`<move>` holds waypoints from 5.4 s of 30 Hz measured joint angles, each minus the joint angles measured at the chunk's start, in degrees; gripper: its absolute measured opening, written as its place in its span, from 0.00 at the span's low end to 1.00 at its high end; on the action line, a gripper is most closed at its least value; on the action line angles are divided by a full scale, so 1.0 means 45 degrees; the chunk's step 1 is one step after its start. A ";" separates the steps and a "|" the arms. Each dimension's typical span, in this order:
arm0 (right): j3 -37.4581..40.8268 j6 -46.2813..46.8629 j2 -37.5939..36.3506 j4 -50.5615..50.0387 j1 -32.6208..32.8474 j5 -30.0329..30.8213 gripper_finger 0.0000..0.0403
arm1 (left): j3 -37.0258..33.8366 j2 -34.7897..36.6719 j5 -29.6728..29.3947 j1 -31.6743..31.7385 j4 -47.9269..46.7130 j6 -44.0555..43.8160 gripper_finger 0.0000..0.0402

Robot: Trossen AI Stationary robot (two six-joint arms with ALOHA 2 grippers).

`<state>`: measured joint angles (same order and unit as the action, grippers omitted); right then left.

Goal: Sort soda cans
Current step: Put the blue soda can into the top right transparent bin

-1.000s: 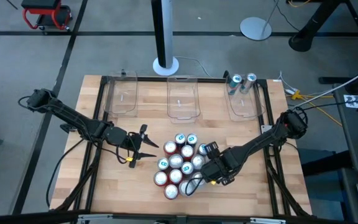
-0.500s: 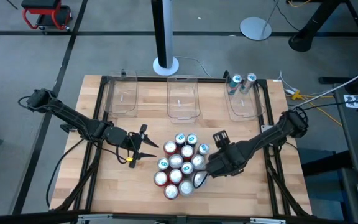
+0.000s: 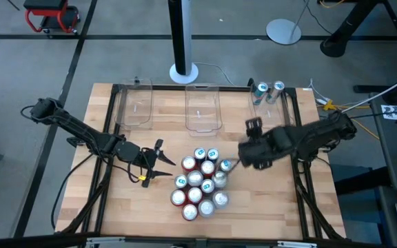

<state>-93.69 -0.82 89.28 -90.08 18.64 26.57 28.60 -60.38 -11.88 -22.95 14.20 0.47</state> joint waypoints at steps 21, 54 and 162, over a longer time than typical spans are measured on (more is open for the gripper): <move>0.0093 -0.4952 -0.1188 0.0040 -0.7522 0.0132 0.57 | 0.0000 0.0000 -0.0010 -0.0012 -0.0079 -0.0001 0.44; 0.7393 -0.7609 -0.1730 0.6529 -1.4775 -0.2559 0.60 | 0.0000 0.0000 -0.0019 -0.0012 -0.0063 0.0261 0.44; 0.4347 -0.5806 -0.2020 0.9086 -0.0411 -0.3476 0.98 | 0.0000 0.0005 -0.0029 -0.0012 -0.0055 0.0188 0.44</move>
<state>-74.13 -26.95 80.19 -49.20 16.79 10.93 28.60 -60.36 -12.01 -23.00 13.95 1.32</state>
